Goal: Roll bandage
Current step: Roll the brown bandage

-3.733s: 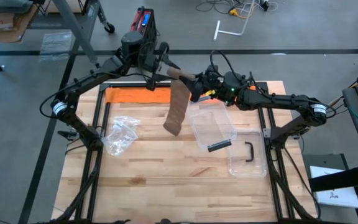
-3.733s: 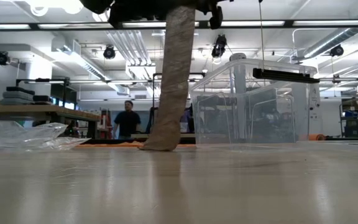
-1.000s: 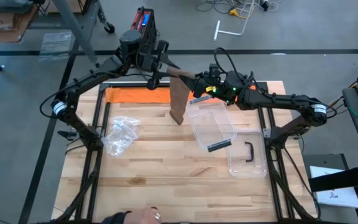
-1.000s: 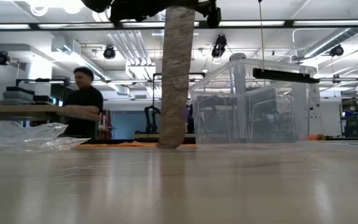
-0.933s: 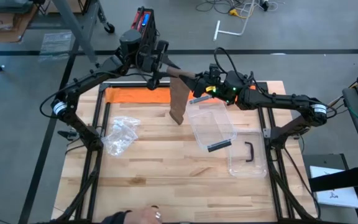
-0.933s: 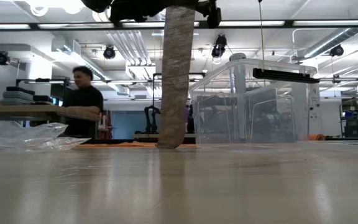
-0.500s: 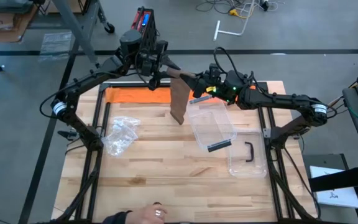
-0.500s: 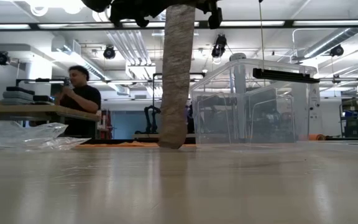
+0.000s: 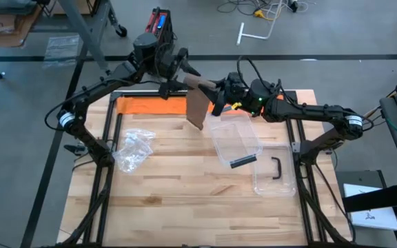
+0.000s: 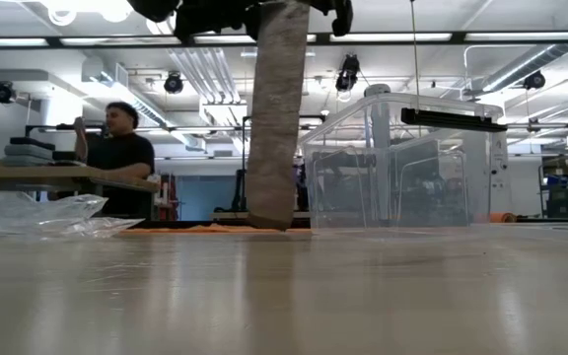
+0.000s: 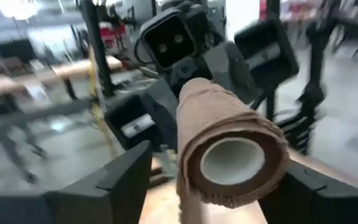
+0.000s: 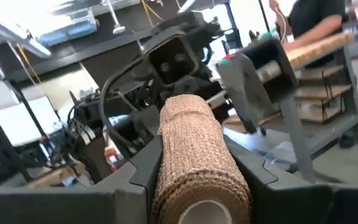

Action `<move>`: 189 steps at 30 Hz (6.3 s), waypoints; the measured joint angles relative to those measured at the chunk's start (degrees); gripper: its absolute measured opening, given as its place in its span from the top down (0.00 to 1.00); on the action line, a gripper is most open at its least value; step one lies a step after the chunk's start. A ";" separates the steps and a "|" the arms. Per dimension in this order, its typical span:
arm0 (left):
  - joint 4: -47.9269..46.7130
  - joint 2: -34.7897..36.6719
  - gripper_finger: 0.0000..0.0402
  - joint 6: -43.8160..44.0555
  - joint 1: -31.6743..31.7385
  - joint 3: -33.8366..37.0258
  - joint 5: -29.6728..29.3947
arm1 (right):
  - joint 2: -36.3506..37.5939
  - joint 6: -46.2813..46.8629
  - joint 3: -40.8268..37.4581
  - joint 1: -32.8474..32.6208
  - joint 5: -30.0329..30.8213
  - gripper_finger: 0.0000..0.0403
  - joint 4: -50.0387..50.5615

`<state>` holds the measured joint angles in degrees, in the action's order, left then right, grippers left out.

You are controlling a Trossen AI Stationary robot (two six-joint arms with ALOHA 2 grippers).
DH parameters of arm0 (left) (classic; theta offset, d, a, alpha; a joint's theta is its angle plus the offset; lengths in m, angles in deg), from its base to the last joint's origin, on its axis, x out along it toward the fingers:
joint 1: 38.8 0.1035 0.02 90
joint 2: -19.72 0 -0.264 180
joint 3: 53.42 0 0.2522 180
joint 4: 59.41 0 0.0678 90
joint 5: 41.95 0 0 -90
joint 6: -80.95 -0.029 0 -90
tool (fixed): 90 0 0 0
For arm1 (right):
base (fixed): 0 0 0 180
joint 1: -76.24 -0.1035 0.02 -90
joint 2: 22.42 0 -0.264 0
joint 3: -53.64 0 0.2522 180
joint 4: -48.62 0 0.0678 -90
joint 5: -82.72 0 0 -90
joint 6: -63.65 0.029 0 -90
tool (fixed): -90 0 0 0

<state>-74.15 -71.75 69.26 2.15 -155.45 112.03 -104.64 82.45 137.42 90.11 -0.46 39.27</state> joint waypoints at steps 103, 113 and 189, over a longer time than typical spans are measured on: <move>26.89 7.24 0.34 19.90 -4.65 16.35 2.04 | -0.18 -8.98 -0.02 -4.57 -1.68 0.71 0.61; 23.38 6.08 0.58 18.91 -4.44 14.71 -2.63 | -0.28 -9.90 -0.07 -4.48 -0.40 0.71 0.94; 12.44 3.11 0.58 -23.83 -4.87 9.31 -3.21 | -0.24 12.66 -0.04 -3.69 1.94 0.67 2.78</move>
<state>-61.70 -68.63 45.43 -2.72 -146.13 108.82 -104.88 95.12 137.38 86.41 1.48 42.05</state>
